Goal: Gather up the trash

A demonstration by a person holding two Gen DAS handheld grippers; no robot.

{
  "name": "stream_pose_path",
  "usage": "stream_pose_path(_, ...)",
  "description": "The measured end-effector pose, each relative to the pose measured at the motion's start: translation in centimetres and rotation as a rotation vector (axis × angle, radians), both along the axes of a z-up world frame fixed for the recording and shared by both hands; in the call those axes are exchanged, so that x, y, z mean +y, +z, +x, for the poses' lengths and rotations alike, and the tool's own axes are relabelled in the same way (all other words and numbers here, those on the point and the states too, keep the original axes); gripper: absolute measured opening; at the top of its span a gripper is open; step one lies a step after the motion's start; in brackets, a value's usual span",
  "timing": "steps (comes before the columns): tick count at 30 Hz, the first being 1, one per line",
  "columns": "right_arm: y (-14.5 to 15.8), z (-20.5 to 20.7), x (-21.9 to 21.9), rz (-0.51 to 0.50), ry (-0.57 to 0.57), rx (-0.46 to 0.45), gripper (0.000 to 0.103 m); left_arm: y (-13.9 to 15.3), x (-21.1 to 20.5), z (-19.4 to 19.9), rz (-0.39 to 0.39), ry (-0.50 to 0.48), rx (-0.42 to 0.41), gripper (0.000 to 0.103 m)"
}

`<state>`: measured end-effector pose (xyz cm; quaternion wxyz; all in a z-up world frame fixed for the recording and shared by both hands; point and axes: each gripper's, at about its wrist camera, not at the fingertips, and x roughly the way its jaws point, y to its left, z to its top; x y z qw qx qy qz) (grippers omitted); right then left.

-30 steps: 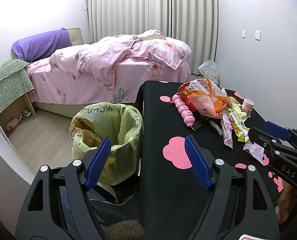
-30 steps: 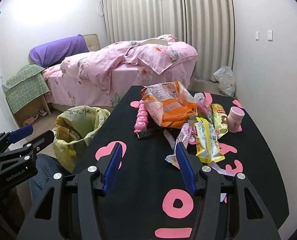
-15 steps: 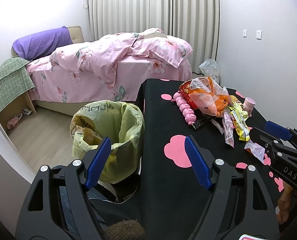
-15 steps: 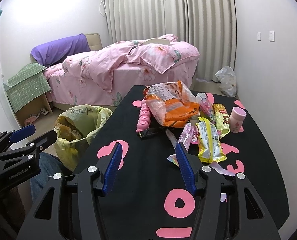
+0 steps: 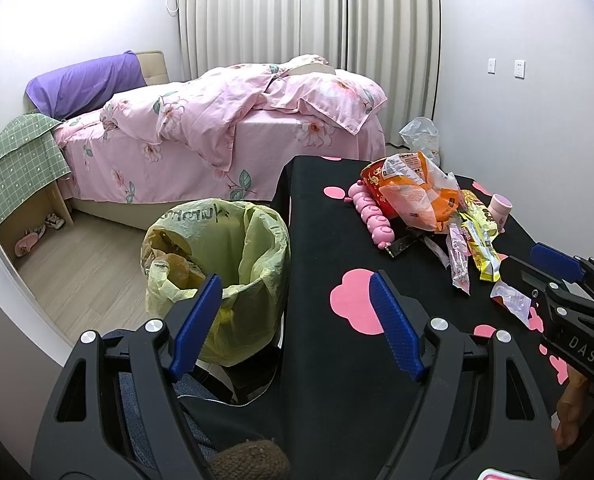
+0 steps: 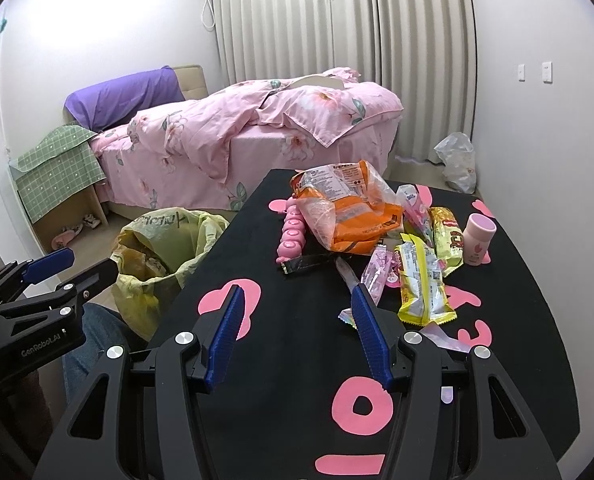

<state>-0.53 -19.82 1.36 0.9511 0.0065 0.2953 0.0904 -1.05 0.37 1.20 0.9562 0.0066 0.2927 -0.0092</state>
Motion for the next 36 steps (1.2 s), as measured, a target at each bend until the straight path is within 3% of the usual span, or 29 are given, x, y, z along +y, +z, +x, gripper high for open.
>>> stream_pose_path(36, -0.03, 0.09, 0.07, 0.004, 0.005, 0.006, 0.053, -0.20, 0.38, -0.06, -0.002, 0.002, 0.000, 0.072)
